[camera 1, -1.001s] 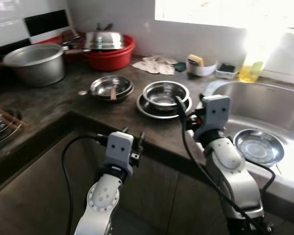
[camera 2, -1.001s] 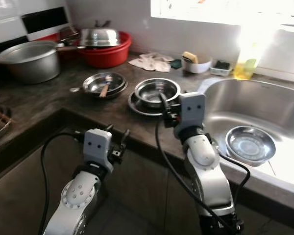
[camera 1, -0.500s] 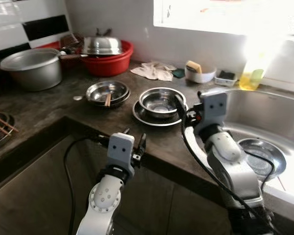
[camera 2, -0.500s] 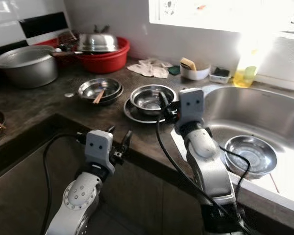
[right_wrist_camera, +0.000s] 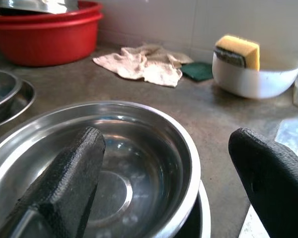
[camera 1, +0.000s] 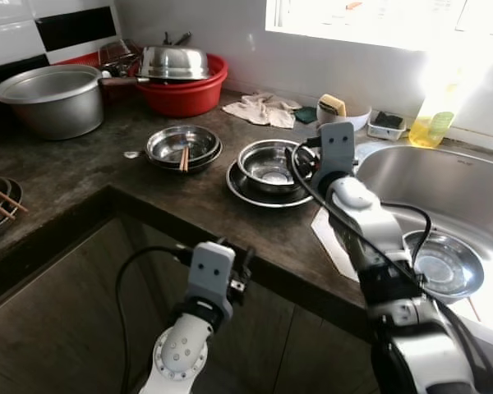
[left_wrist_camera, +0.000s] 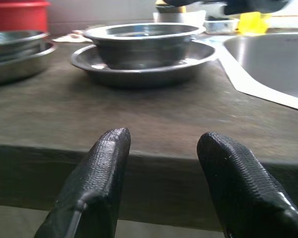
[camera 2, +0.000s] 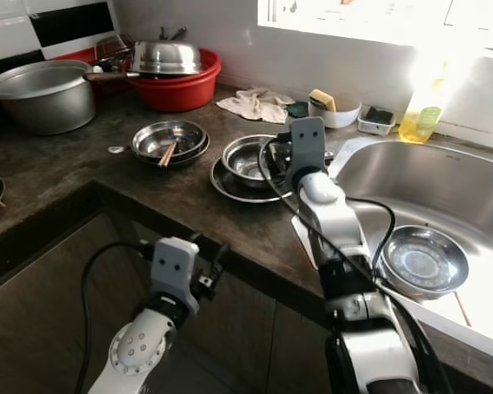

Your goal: Kitchen organization

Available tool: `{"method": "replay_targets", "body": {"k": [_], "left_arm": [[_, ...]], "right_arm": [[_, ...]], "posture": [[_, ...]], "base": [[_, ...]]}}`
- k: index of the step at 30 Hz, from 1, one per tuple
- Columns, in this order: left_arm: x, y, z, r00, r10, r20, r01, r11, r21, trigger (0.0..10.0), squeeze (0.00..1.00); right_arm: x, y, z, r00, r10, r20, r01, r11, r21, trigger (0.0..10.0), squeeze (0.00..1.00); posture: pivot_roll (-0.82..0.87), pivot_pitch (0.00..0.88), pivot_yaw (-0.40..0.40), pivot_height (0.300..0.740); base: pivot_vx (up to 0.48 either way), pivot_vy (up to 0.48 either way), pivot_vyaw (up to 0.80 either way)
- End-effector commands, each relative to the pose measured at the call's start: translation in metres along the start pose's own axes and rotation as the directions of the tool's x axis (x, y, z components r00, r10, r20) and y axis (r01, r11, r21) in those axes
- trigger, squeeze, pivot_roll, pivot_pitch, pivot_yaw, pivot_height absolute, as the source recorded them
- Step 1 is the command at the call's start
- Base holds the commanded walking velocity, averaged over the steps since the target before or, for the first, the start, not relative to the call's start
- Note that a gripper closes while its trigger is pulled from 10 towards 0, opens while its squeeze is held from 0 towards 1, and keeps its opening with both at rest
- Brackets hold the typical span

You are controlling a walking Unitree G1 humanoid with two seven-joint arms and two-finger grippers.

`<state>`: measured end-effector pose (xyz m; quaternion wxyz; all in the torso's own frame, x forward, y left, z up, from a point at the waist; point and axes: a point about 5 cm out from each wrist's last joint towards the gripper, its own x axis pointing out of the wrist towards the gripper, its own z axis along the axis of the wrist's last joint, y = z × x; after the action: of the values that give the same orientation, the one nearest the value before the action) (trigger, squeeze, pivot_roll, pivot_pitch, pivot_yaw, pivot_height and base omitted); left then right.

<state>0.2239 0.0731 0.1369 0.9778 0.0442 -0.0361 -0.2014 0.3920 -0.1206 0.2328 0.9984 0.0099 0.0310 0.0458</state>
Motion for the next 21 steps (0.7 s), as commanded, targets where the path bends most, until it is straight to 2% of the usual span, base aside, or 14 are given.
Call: {"method": "replay_targets", "body": {"k": [1,12,21], "left_arm": [[-0.0026,-0.0062,0.0101,0.998,-0.034,0.060,0.035,0.999,-0.010,10.0,0.00],[-0.0025,-0.0066,0.0091,0.998,-0.035,0.057,0.034,0.999,0.009,10.0,0.00],[-0.0020,-0.0060,0.0073,0.998,-0.028,0.049,0.027,1.000,0.015,10.0,0.00]], "right_arm": [[0.0050,-0.0032,-0.0030,0.997,0.002,-0.073,0.002,0.998,0.059,10.0,0.00],[0.0125,-0.0015,0.0004,0.985,0.052,-0.165,-0.023,0.984,0.176,10.0,0.00],[0.0131,0.0002,0.0039,0.977,0.101,-0.187,-0.051,0.965,0.257,10.0,0.00]], "posture": [[0.06,0.077,-0.049,0.740],[0.06,0.078,-0.054,0.740],[0.06,0.078,-0.053,0.740]], "base": [[0.000,0.000,0.00],[0.000,0.000,0.00],[0.000,0.000,0.00]]}}
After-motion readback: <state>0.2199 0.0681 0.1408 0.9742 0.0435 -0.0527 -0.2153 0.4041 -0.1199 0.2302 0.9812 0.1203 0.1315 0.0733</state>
